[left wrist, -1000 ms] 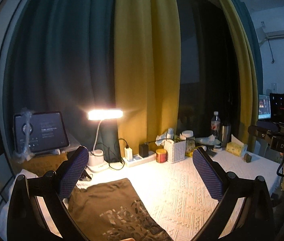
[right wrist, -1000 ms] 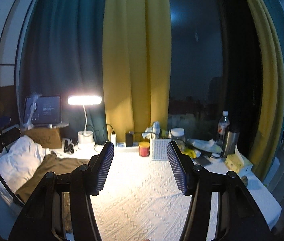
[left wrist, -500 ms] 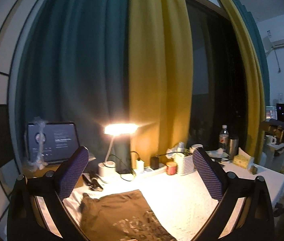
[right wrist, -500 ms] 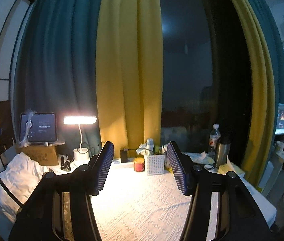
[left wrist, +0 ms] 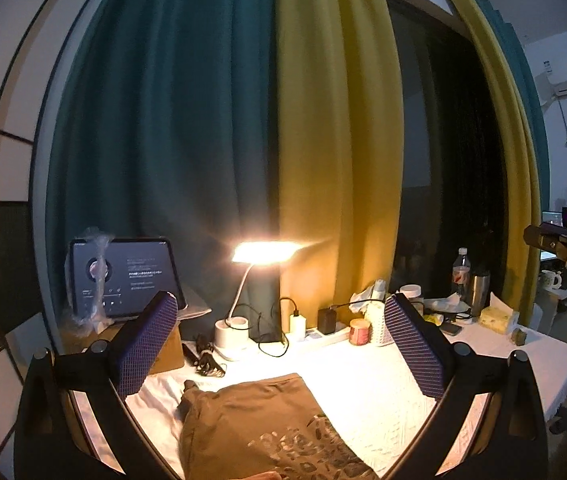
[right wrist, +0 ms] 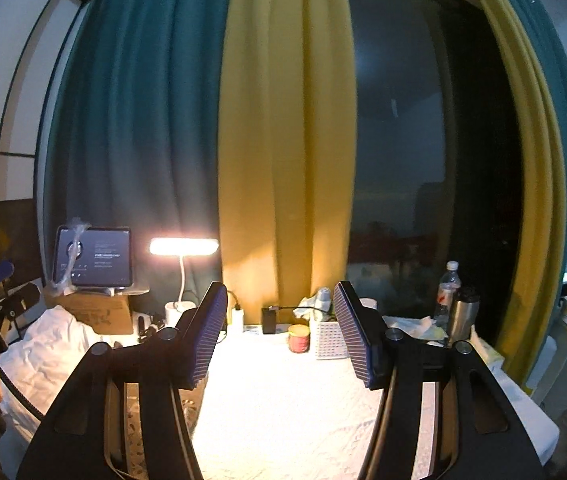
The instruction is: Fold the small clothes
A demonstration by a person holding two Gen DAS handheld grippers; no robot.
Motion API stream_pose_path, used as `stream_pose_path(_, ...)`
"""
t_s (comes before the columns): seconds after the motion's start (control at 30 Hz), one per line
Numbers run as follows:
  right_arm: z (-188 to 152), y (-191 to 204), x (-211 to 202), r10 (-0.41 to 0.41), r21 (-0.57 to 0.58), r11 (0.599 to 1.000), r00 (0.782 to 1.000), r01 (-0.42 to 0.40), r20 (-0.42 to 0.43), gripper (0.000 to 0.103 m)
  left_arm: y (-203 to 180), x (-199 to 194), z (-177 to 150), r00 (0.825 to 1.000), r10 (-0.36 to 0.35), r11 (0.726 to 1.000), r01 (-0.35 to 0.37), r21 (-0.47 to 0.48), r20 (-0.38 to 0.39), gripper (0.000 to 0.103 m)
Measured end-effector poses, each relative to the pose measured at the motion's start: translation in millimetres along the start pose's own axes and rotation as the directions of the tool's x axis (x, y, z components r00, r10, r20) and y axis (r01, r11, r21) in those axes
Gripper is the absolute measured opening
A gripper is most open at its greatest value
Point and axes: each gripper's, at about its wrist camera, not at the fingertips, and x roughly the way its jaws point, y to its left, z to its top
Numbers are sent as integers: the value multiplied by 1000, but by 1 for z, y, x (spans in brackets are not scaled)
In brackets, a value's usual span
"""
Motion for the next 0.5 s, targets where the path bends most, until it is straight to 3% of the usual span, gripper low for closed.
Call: stream_pose_path(0.5, -11, -1, 16, -8, -4, 1000, 999, 8, -53, 59, -4, 1, -1, 1000, -14, 1000, 14, -14, -6, 102)
